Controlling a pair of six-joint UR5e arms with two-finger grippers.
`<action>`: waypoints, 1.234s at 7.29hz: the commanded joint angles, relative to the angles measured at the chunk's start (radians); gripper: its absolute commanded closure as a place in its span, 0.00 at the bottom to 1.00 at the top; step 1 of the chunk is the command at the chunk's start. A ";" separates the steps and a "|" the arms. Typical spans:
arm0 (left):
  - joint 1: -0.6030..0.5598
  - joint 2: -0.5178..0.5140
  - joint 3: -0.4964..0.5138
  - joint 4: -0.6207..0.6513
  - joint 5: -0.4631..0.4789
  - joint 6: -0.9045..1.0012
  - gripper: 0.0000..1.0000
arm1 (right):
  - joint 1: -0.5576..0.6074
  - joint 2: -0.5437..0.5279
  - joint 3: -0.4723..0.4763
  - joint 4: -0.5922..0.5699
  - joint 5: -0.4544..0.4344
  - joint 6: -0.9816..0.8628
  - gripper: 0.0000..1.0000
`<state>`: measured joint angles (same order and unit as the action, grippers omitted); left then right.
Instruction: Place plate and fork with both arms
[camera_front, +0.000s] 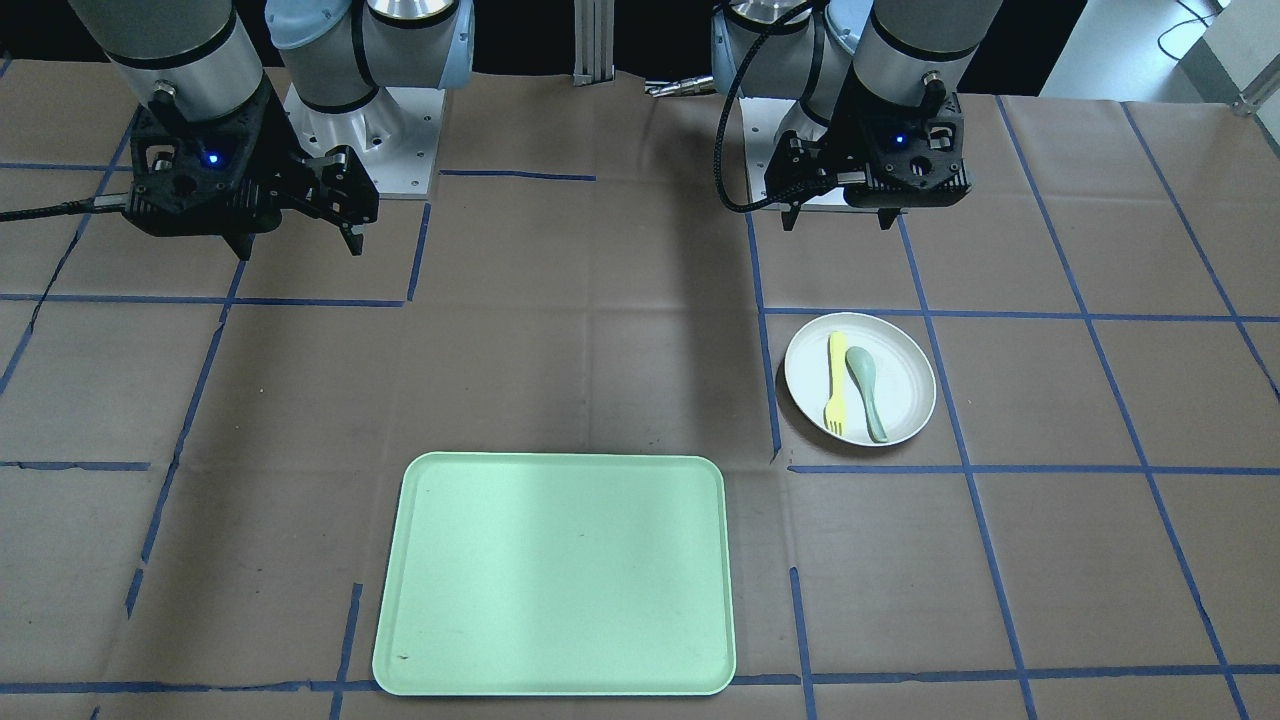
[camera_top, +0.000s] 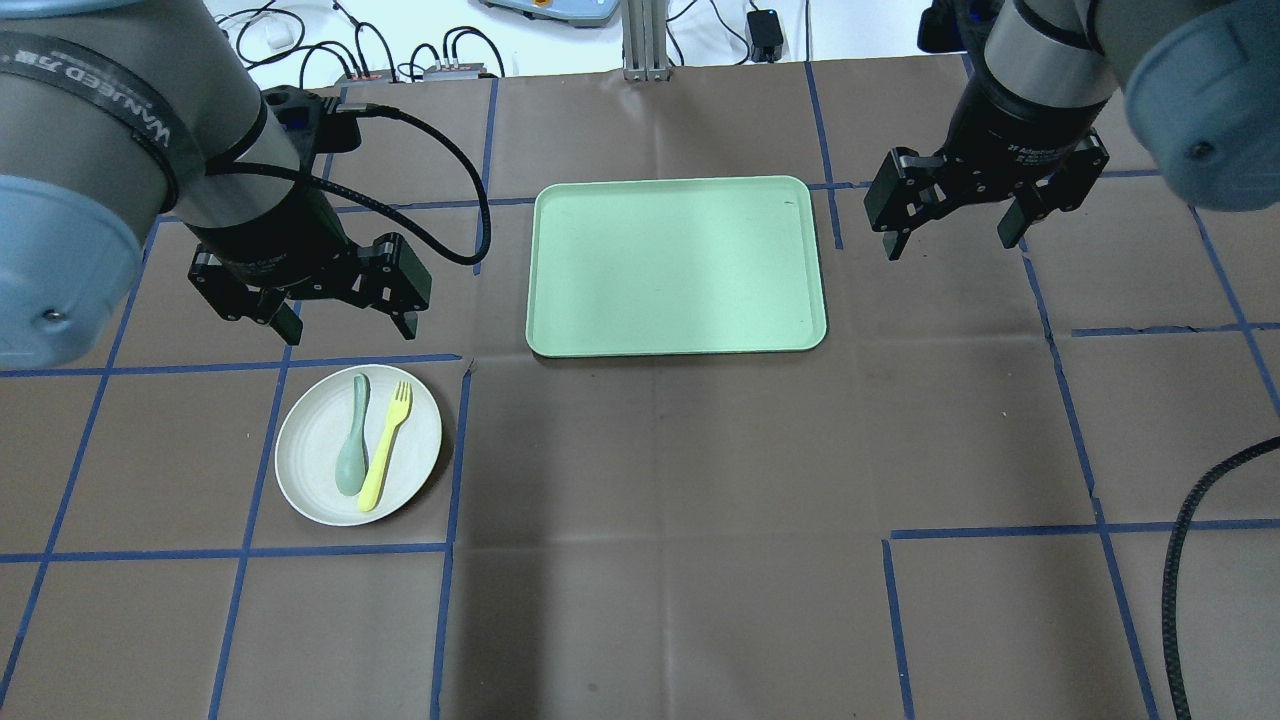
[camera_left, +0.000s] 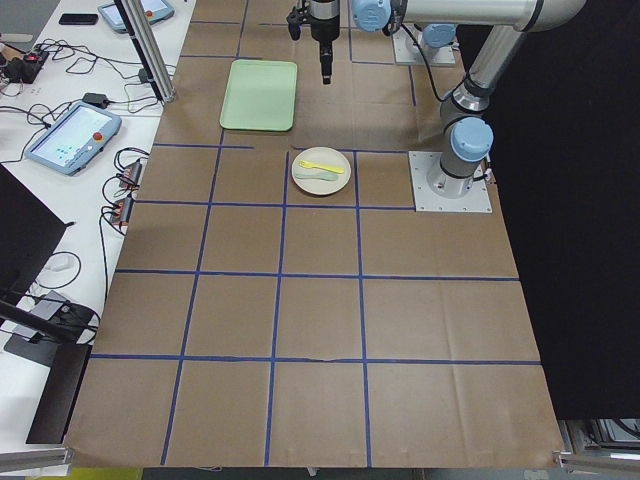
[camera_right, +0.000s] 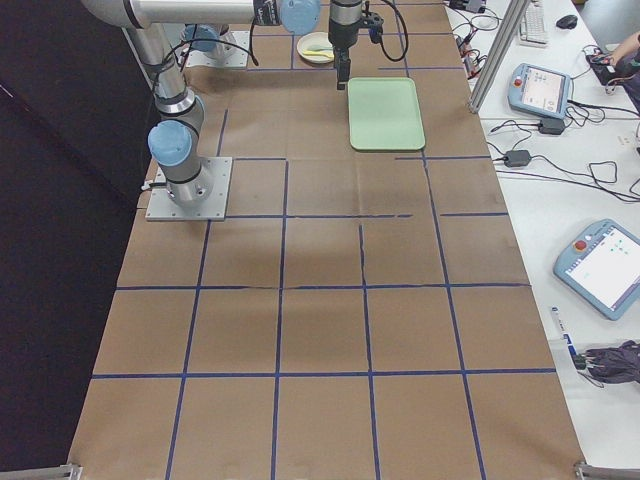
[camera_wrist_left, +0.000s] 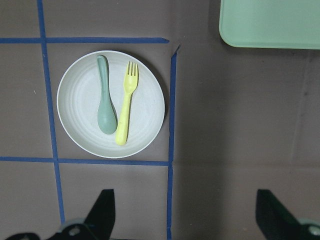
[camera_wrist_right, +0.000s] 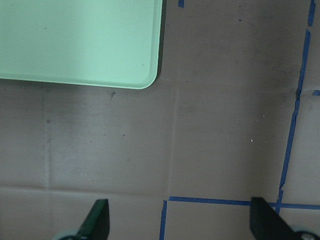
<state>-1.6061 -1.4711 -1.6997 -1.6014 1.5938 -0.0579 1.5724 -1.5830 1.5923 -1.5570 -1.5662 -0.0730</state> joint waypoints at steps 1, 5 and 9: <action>0.000 -0.002 0.000 0.001 0.002 0.006 0.00 | 0.000 0.000 0.000 0.000 0.000 -0.001 0.00; 0.003 0.003 0.000 0.000 -0.002 0.006 0.00 | 0.000 0.000 0.000 0.000 0.000 -0.001 0.00; 0.014 0.006 0.000 -0.014 -0.002 0.007 0.00 | 0.000 0.000 0.000 0.000 0.000 -0.001 0.00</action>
<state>-1.5982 -1.4656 -1.6994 -1.6116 1.5923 -0.0507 1.5724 -1.5829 1.5923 -1.5570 -1.5662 -0.0732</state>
